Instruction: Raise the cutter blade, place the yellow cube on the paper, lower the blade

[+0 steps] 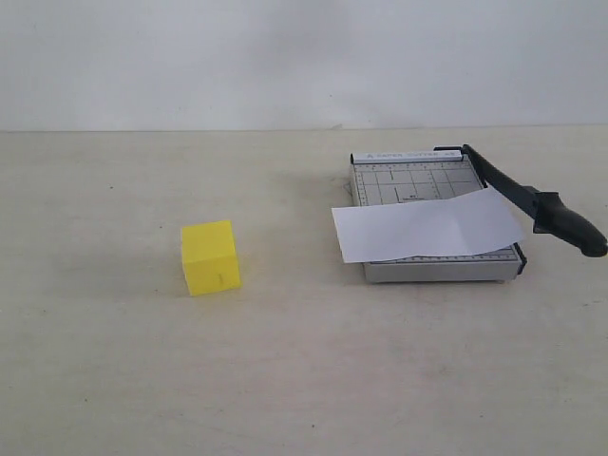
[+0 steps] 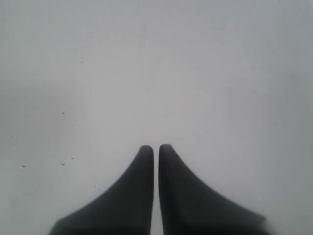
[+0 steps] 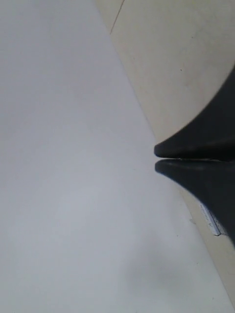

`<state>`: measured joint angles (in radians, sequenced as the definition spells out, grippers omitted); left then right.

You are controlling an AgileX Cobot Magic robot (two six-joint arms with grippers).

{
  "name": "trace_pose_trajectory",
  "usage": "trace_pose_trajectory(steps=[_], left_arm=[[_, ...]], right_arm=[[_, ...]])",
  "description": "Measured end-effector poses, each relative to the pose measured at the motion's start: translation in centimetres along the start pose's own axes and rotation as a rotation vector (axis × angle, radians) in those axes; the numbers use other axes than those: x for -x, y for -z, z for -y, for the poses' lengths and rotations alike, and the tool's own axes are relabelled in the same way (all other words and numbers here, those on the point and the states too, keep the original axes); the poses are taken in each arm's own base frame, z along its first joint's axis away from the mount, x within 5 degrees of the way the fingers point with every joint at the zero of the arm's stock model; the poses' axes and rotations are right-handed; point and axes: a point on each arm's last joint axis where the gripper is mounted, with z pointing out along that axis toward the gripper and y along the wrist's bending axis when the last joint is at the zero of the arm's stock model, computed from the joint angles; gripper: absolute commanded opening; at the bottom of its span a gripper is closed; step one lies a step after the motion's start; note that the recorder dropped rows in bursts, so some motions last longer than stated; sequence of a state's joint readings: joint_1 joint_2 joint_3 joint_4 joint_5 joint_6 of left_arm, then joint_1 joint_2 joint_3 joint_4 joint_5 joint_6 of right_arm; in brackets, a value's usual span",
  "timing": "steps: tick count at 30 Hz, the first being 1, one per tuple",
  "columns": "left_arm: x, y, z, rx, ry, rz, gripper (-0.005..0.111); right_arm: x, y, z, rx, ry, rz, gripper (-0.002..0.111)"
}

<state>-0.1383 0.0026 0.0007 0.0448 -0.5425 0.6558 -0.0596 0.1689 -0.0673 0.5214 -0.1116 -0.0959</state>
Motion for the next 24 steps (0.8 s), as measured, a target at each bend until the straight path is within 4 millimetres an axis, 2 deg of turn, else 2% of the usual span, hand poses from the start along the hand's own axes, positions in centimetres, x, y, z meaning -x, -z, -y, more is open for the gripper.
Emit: trace_pose_trajectory(steps=[12,14,17,20,24], left_arm=[[0.1,0.0,-0.1,0.011,0.023,0.014,0.004],[0.0,0.0,0.0,-0.001,0.087,-0.001,0.004],[-0.7,0.0,0.5,-0.045,0.278,-0.079,0.005],[-1.0,0.1,1.0,-0.081,0.461,-0.134,0.013],[-0.6,-0.1,1.2,-0.15,0.446,-0.157,0.033]], right_arm=[[-0.2,0.0,0.0,0.002,-0.034,-0.026,0.001],[-0.3,0.0,0.0,0.002,-0.038,-0.031,0.001],[-0.4,0.0,0.0,0.003,-0.047,-0.045,0.001],[-0.3,0.0,-0.1,0.007,-0.049,-0.056,0.001],[0.7,0.1,-0.9,0.036,0.046,-0.066,0.003]])
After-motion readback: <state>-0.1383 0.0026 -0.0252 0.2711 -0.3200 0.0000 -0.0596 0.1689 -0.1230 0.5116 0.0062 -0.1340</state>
